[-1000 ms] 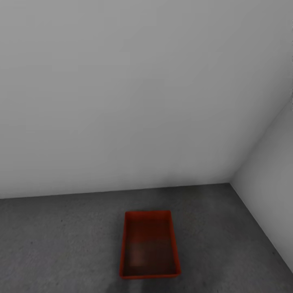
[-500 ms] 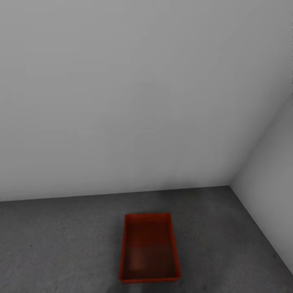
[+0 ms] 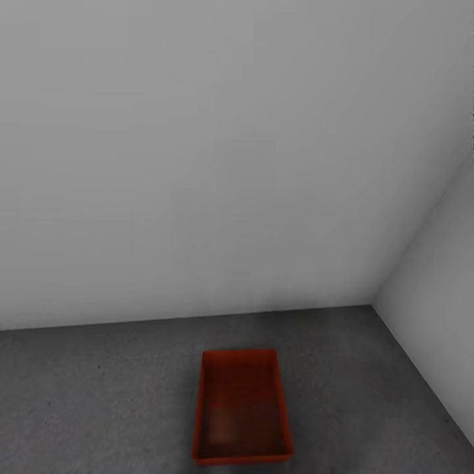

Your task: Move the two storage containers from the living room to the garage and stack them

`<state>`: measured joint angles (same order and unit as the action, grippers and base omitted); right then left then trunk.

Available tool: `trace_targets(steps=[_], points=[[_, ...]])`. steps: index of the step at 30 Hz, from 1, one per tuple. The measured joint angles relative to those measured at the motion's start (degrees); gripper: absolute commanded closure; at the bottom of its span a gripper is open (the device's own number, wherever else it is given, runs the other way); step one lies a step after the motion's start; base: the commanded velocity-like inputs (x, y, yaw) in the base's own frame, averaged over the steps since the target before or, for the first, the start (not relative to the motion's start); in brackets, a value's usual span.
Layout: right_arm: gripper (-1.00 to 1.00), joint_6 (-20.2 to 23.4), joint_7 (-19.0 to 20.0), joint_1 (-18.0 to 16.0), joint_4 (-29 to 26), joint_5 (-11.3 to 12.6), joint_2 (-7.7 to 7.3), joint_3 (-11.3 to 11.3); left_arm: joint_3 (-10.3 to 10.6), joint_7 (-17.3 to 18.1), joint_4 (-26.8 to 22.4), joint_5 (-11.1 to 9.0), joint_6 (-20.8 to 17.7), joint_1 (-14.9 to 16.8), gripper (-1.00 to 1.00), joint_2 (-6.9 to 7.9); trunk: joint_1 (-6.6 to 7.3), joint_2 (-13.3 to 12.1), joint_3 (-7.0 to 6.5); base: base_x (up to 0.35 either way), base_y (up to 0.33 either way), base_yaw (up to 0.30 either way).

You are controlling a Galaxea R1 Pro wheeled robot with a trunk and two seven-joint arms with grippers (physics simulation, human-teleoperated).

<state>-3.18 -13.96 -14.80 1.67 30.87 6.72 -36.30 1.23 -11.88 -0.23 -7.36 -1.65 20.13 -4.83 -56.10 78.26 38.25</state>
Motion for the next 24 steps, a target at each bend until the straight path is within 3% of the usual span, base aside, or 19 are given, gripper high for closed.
trace_targets(steps=[20, 24], points=[[-1.0, -0.01, 0.0, 0.0, 0.0, 0.0, -0.17, 0.0, 0.0, 0.0, 0.0, 0.26, 0.14, -0.12, -1.0, -0.21, 0.0, 0.0, -1.81, 0.0, 0.0, 0.0], [-1.0, -0.01, 0.0, 0.0, 0.0, 0.0, -0.17, 0.0, 0.0, 0.0, 0.0, 0.18, 0.11, -0.12, -1.0, -0.24, -0.02, 0.0, -2.14, -0.153, 0.0, 0.0]])
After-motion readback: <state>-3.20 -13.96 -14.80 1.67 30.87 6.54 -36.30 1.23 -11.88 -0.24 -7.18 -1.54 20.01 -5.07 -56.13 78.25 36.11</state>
